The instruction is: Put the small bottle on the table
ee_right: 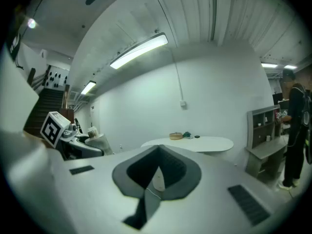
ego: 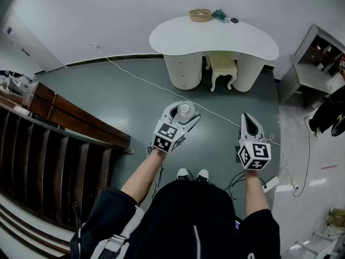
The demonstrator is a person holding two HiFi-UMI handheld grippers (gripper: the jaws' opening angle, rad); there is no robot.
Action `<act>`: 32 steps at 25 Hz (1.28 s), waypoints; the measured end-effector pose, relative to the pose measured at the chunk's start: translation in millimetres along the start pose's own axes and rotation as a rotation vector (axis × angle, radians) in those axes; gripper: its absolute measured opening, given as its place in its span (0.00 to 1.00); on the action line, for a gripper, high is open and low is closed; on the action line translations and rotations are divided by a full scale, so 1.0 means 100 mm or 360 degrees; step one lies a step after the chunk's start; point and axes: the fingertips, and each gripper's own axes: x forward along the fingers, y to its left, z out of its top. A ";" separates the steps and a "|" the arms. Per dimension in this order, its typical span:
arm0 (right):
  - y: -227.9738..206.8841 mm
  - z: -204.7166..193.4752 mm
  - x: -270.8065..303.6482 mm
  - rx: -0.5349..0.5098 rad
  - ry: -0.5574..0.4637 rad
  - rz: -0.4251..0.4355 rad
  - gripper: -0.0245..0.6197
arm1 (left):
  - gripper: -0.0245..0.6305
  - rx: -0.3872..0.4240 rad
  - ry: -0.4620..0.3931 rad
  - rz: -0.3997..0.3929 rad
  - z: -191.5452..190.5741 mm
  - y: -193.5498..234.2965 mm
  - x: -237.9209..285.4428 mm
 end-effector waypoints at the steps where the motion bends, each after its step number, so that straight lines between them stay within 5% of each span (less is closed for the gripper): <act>1: -0.01 0.00 -0.01 -0.0017 -0.0002 0.0021 0.04 | 0.55 -0.0005 0.0003 0.0002 0.00 -0.03 0.03; 16: -0.22 -0.12 0.25 -0.0053 0.0061 0.0164 0.04 | 0.55 -0.0079 0.0008 0.0100 -0.03 -0.02 0.26; 32: -0.46 -0.10 1.74 -0.0060 0.0170 0.0153 0.04 | 0.55 -0.0114 0.0027 0.0020 0.02 1.15 1.33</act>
